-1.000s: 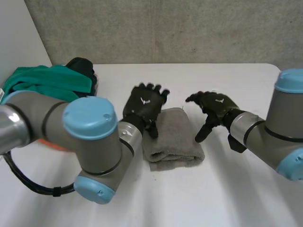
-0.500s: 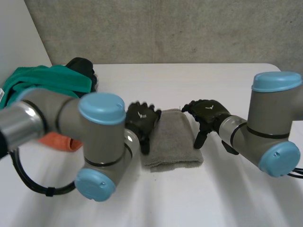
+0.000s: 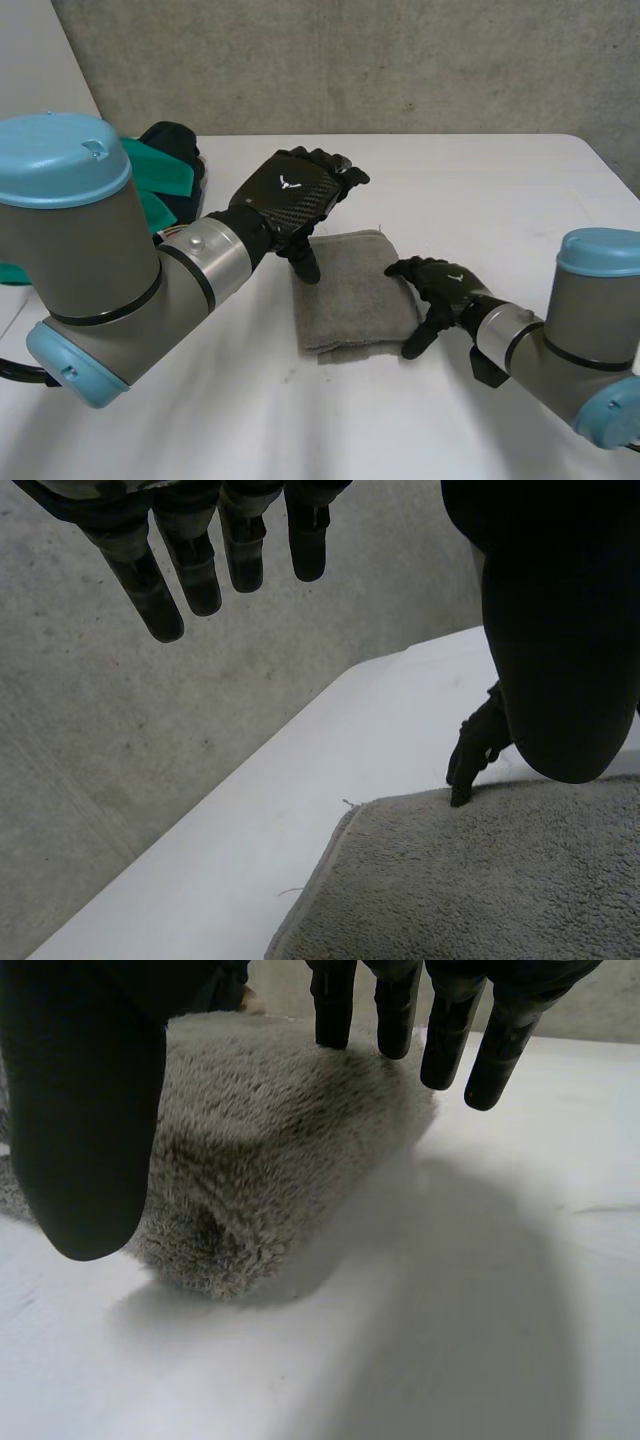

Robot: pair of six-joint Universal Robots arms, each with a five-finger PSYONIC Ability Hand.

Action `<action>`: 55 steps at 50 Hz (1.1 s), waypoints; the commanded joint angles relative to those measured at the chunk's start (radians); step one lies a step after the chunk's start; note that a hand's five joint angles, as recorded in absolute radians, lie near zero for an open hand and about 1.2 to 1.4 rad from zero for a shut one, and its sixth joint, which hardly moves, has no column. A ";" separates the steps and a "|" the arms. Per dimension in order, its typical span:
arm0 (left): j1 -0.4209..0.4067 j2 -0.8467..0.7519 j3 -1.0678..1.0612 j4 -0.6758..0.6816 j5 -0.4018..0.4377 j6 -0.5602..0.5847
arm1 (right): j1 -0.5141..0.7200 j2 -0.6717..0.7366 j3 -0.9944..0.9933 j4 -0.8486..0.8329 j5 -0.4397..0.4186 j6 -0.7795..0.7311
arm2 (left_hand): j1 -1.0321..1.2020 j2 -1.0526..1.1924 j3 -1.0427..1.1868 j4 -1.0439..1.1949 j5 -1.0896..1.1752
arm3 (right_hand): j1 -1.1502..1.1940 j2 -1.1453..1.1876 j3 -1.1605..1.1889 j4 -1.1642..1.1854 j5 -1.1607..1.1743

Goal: Fold the laundry.

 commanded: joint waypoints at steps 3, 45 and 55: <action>-0.006 -0.004 0.001 0.000 -0.008 0.000 | 0.055 0.105 -0.103 -0.007 0.016 0.018 | 0.022 0.008 0.001 0.010 -0.008 | 0.467 0.435 0.441 0.423 0.425; -0.006 -0.021 0.012 0.020 -0.012 0.000 | -0.424 0.533 -1.017 0.069 0.387 -0.067 | 0.022 0.008 0.001 0.010 -0.008 | 1.205 1.172 1.178 1.160 1.162; -0.006 -0.037 0.004 0.038 -0.014 0.000 | -0.470 0.768 -1.384 0.165 0.405 -0.133 | 0.025 0.011 0.004 0.013 -0.005 | 1.205 1.172 1.178 1.160 1.162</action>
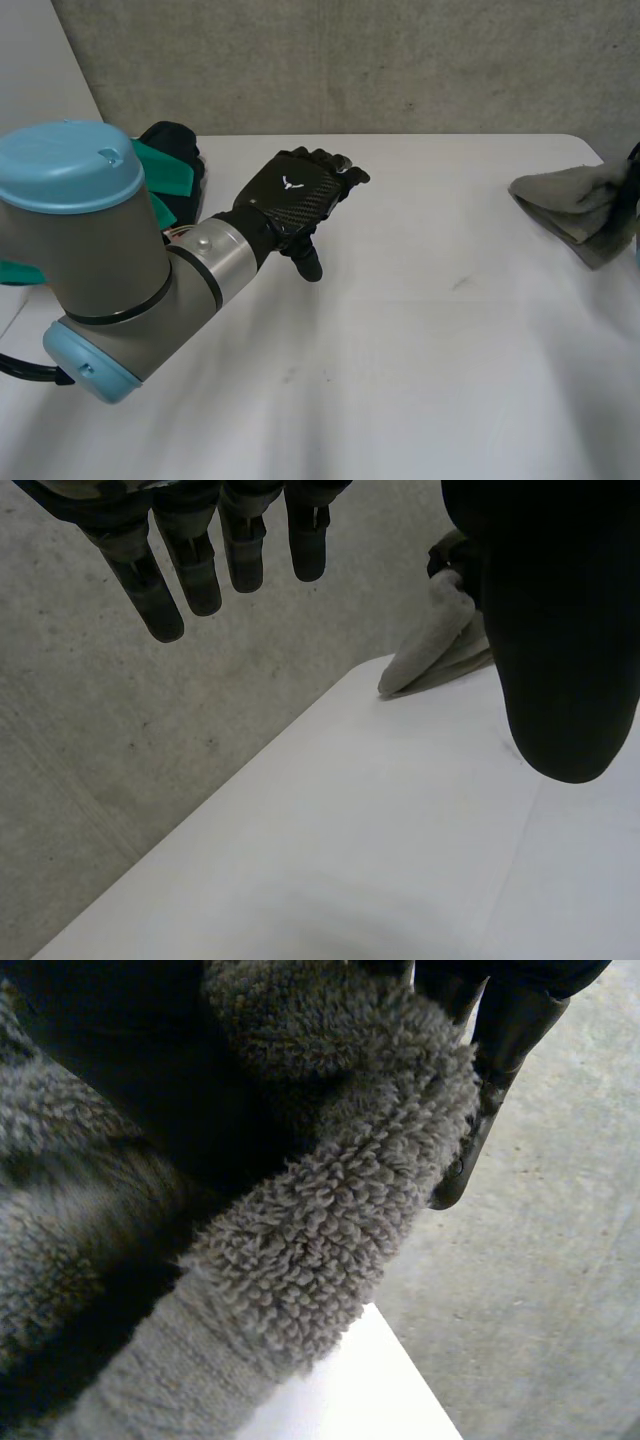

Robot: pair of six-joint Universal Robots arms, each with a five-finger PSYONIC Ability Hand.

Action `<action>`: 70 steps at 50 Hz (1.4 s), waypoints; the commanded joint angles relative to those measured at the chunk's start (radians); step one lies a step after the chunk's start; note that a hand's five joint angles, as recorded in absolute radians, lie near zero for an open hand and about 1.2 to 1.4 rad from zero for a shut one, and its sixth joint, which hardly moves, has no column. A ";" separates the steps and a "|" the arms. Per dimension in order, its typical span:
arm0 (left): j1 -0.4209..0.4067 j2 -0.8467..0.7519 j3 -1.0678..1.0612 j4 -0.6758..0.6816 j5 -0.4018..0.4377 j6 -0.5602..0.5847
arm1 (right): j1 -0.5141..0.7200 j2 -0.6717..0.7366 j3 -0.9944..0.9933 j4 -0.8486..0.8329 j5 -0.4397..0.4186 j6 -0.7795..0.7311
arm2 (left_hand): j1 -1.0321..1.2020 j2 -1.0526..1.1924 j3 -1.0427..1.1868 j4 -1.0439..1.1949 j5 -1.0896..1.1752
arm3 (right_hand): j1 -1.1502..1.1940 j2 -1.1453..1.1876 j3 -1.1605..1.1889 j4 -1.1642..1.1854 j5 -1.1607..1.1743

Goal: Fold the laundry.

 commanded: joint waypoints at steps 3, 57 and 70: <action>0.000 -0.016 -0.005 0.009 -0.001 0.000 | -0.047 0.139 -0.212 0.038 0.010 -0.041 | 0.028 0.014 0.007 0.016 -0.002 | 0.686 0.449 0.456 0.210 0.237; 0.101 0.050 0.007 0.090 -0.110 0.014 | -0.191 -0.737 0.760 -0.521 0.009 -0.384 | 0.004 -0.009 -0.017 -0.007 -0.026 | -0.536 -0.773 -0.765 -1.012 -0.985; 0.504 -0.083 0.083 0.205 -0.128 0.173 | 0.163 -1.010 1.331 -0.911 -0.601 -0.380 | -0.002 -0.015 -0.023 -0.013 -0.032 | -0.536 -0.773 -0.765 -1.012 -0.985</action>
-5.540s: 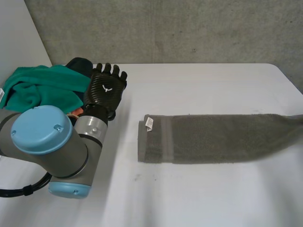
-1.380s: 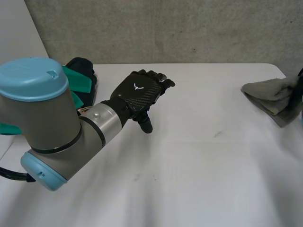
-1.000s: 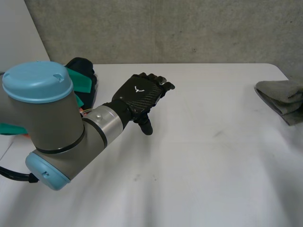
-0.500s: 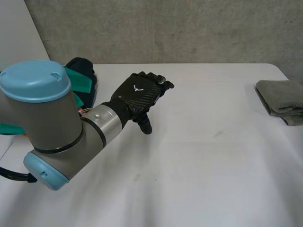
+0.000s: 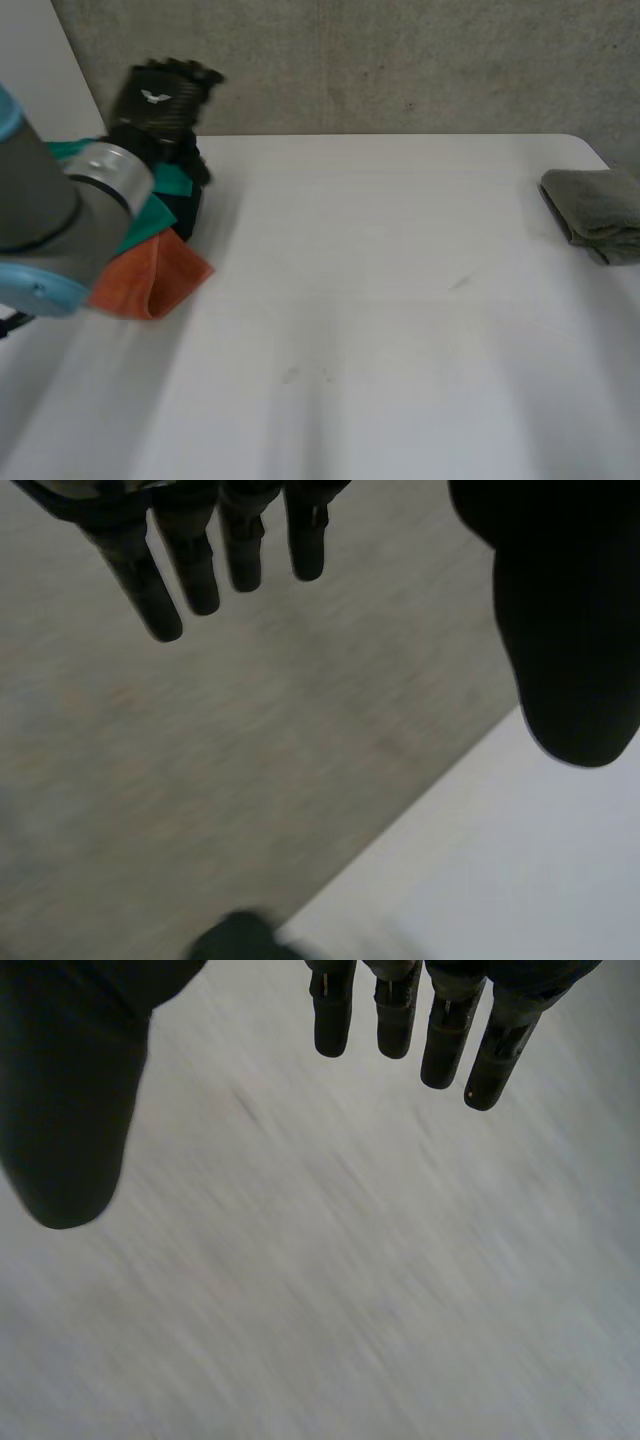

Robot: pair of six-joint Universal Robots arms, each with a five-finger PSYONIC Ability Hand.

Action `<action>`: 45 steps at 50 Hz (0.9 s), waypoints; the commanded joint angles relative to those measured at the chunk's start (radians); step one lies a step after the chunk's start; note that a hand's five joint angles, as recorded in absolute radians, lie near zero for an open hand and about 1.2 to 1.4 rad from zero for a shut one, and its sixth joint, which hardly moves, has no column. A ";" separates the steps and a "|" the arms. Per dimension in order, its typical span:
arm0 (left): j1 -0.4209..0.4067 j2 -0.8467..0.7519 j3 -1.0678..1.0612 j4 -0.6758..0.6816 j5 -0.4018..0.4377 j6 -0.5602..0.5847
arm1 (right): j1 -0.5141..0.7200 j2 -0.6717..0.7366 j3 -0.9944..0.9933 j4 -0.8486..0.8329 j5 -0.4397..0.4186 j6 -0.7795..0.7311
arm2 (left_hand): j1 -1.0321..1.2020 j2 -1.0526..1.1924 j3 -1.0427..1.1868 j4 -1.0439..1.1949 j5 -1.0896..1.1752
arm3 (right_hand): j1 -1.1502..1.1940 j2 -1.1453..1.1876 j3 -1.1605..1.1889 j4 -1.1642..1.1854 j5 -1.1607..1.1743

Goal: Fold the laundry.

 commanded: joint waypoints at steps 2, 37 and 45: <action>0.276 -0.180 0.097 0.027 0.008 0.197 | 0.166 -0.084 0.243 0.022 -0.300 0.001 | -0.002 -0.015 -0.023 -0.013 -0.032 | -0.025 -0.048 -0.039 -0.063 -0.058; -0.180 0.010 -0.044 0.152 0.025 0.032 | 0.189 0.009 0.218 0.537 -0.140 -0.134 | 1.205 1.191 1.184 1.193 1.174 | -0.025 -0.048 -0.039 -0.063 -0.058; -0.424 -0.164 -0.064 0.142 0.049 -0.011 | 0.184 0.011 0.201 0.537 -0.059 -0.129 | -0.017 -0.031 -0.038 -0.029 -0.047 | -0.025 -0.048 -0.039 -0.063 -0.058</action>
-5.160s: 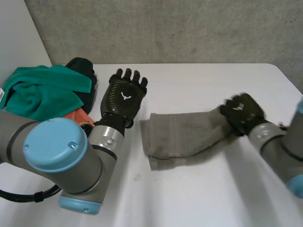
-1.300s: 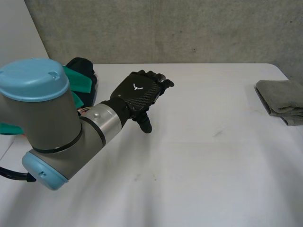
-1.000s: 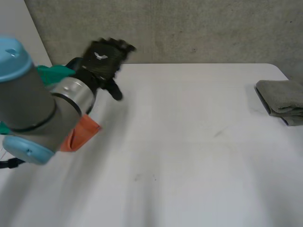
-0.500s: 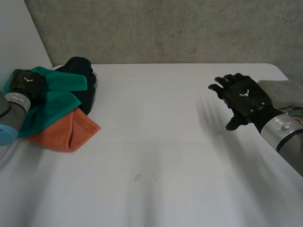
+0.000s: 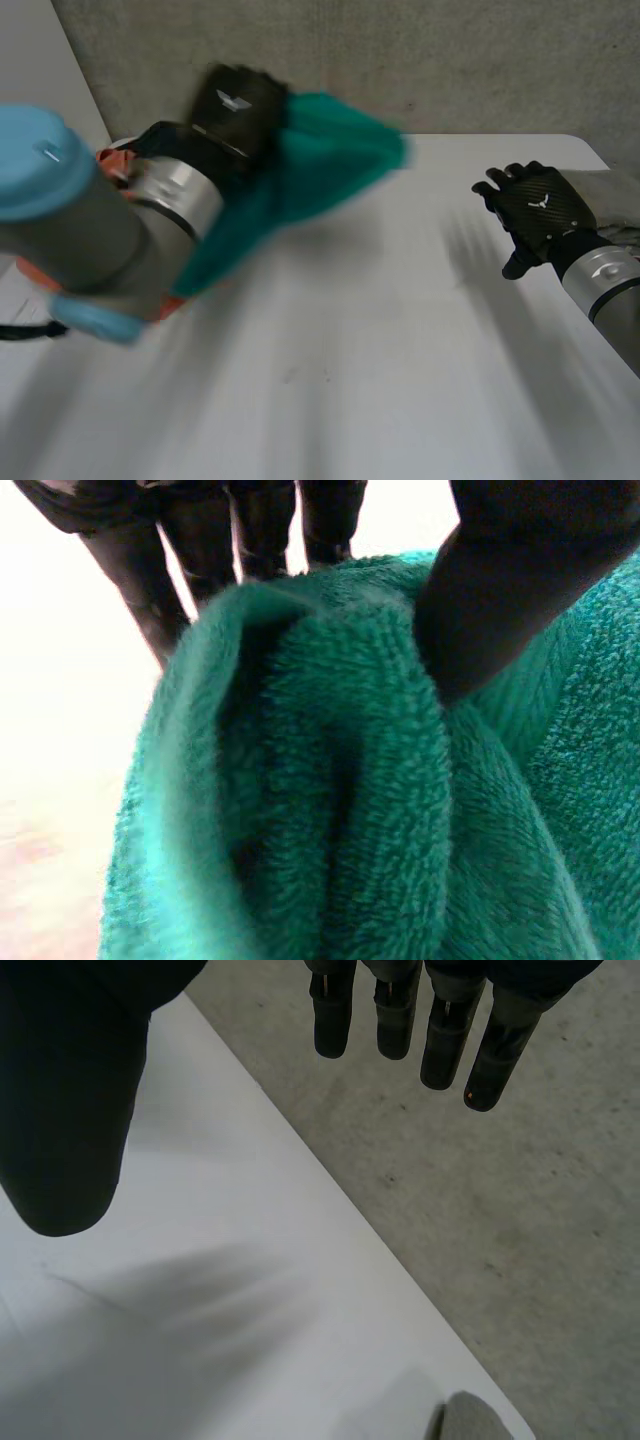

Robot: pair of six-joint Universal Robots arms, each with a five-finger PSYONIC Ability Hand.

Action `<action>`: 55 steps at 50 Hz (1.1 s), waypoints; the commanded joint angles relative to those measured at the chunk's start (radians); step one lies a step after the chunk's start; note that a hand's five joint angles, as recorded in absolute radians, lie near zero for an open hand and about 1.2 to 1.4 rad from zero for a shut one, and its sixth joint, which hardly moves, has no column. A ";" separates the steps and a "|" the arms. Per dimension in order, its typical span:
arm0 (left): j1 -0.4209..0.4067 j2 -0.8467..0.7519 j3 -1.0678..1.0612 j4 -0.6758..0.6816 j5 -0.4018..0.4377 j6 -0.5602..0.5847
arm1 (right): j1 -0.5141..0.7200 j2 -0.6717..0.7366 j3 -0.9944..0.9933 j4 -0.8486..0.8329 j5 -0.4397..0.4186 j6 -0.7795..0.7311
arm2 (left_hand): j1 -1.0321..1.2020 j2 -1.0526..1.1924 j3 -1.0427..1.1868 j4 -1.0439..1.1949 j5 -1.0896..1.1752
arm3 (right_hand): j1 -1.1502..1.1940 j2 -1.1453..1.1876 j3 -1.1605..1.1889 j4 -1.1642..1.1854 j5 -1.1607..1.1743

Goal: Fold the laundry.

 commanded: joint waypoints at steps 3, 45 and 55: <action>-0.226 -0.179 -0.013 -0.015 0.019 -0.024 | -0.020 0.001 -0.018 0.001 0.091 0.007 | -0.758 -0.998 -0.998 -1.023 -0.963 | -0.025 -0.048 -0.039 -0.063 -0.054; 0.014 -0.090 -0.206 -0.374 -0.272 -0.139 | 0.463 0.314 -0.431 0.434 0.051 -0.046 | -0.602 -0.842 -0.843 -0.867 -0.807 | 0.052 0.030 0.039 0.015 0.024; 0.019 -0.206 -0.134 -0.372 -0.235 -0.171 | 0.505 0.520 -0.635 0.362 0.182 -0.108 | -0.239 -0.479 -0.479 -0.504 -0.444 | 0.270 0.247 0.256 0.232 0.241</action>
